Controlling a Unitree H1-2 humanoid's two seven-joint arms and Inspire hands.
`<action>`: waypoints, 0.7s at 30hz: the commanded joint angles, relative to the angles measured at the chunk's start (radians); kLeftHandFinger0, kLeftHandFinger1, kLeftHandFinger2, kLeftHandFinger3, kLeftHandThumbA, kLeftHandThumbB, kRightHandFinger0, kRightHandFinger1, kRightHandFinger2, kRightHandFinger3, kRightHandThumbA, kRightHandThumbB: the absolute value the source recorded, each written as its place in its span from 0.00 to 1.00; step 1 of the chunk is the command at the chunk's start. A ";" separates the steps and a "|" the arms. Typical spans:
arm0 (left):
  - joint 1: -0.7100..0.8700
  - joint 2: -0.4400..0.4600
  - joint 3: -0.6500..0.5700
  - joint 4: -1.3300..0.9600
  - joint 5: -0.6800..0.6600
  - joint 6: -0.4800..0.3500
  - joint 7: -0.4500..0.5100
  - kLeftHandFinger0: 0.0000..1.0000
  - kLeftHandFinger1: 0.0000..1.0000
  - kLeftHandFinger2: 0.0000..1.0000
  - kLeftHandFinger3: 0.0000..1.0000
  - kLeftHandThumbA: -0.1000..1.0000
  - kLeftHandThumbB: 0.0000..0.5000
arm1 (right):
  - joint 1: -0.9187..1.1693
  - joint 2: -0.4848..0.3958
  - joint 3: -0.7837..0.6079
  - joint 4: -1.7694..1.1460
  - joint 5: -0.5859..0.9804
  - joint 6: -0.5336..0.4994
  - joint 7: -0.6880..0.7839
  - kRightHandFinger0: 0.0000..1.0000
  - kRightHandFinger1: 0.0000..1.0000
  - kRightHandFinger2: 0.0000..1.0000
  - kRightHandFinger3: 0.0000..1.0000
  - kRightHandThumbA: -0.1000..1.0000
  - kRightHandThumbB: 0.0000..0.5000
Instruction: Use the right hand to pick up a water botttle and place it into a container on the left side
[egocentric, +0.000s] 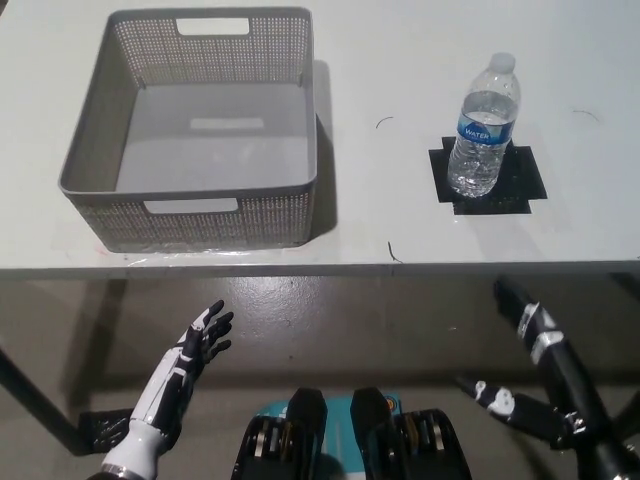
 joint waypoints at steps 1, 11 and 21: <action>-0.006 0.005 0.006 -0.003 -0.018 -0.045 -0.016 1.00 1.00 1.00 1.00 1.00 0.33 | -0.115 -0.013 -0.067 -0.040 0.007 0.010 -0.045 1.00 1.00 1.00 1.00 1.00 0.83; -0.001 0.009 0.005 -0.014 -0.014 -0.037 -0.017 1.00 1.00 1.00 1.00 1.00 0.31 | -0.315 -0.001 -0.178 0.076 0.098 0.112 -0.060 1.00 1.00 1.00 1.00 1.00 0.71; -0.004 0.007 0.007 -0.008 -0.016 -0.041 -0.016 1.00 1.00 1.00 1.00 1.00 0.33 | -0.504 -0.026 -0.233 0.298 0.087 0.140 -0.081 1.00 1.00 1.00 1.00 1.00 0.78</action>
